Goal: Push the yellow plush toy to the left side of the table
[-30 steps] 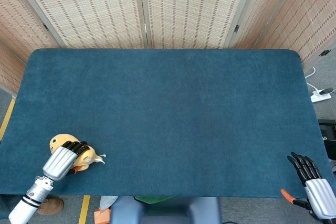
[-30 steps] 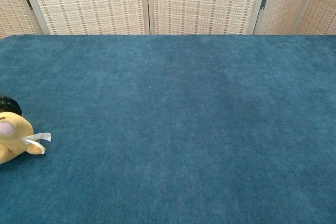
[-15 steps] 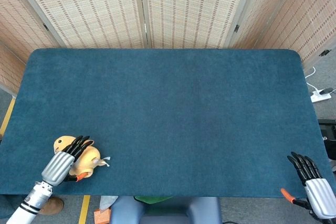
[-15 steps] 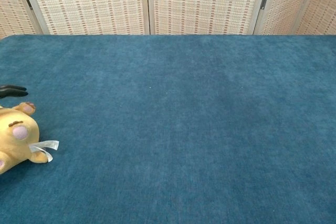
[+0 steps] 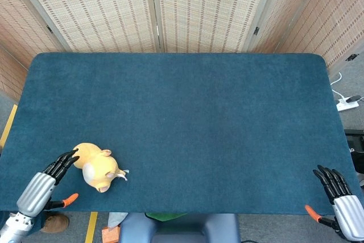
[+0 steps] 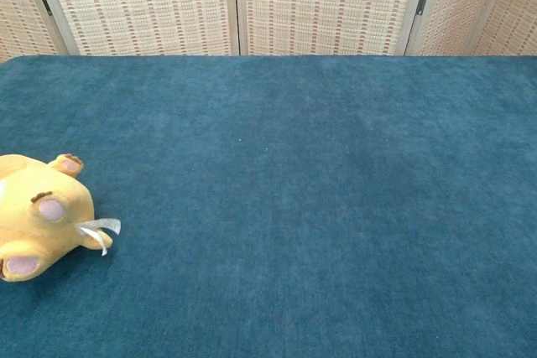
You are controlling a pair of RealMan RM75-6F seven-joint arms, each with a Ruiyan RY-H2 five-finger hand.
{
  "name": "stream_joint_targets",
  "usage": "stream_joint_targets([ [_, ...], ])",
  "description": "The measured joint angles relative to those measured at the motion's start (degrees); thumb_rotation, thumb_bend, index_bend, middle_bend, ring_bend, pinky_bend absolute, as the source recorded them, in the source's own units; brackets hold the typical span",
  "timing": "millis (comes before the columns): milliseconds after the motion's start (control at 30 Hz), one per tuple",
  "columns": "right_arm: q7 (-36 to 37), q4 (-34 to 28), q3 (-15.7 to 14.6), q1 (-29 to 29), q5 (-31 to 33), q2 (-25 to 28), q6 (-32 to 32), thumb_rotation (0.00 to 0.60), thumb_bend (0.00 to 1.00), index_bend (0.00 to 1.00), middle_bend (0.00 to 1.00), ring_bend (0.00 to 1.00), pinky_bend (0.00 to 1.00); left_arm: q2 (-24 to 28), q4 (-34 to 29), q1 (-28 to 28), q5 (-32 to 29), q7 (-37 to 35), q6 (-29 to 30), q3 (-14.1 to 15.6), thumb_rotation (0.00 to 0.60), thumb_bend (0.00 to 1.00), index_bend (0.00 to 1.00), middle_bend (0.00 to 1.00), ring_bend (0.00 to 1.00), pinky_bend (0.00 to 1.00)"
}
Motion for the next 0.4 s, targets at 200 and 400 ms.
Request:
stream_joint_targets([
  [200,-7.2,-4.6,1.2,-1.0,0.6,1.7,2.0,0.600,0.19,0.00,0.00,0.00,0.00,2.2,-0.1,7.9,-4.9,1.4,5.5,0.4,0.600,0.26,0.00,0.00,0.00,0.14],
  [400,-20.2,-14.3,3.1,-2.5,2.6,4.4,3.6,0.600,0.19,0.00,0.00,0.00,0.00,-1.7,5.0,17.3,-12.5,4.5,15.5,-2.6,0.600,0.27,0.00,0.00,0.00,0.14],
])
